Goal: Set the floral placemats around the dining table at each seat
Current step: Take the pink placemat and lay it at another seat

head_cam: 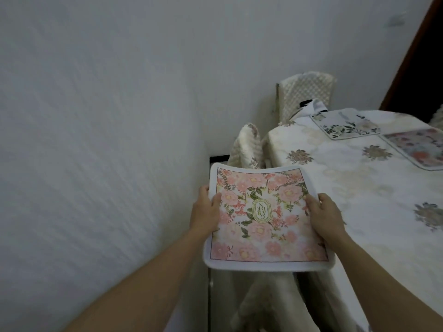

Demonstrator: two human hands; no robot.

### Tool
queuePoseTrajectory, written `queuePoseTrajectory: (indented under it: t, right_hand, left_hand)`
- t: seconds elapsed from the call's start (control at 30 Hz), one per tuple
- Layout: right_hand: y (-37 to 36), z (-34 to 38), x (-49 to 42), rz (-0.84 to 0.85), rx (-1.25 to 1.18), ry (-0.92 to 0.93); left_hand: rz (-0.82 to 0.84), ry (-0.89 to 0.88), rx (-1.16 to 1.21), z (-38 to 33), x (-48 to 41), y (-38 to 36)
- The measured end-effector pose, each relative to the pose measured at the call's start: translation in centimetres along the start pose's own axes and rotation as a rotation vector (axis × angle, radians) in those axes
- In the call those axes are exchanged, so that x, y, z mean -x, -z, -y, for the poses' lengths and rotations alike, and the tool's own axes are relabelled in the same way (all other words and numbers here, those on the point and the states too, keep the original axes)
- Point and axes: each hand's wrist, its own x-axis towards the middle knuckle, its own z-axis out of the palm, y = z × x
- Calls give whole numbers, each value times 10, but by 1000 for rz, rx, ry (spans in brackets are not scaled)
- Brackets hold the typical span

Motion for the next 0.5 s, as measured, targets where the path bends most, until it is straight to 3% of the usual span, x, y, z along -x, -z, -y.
queuePoseTrajectory:
  t: [0.23,0.5]
  right_hand:
    - [-7,-26,-84,-105,-77,-143]
    - [21,-35,-121,-224,-99,-248]
  left_hand:
    - [154,-84,-24,-38,-116,-60]
    - [325,-151,-37,-69,-181,-120]
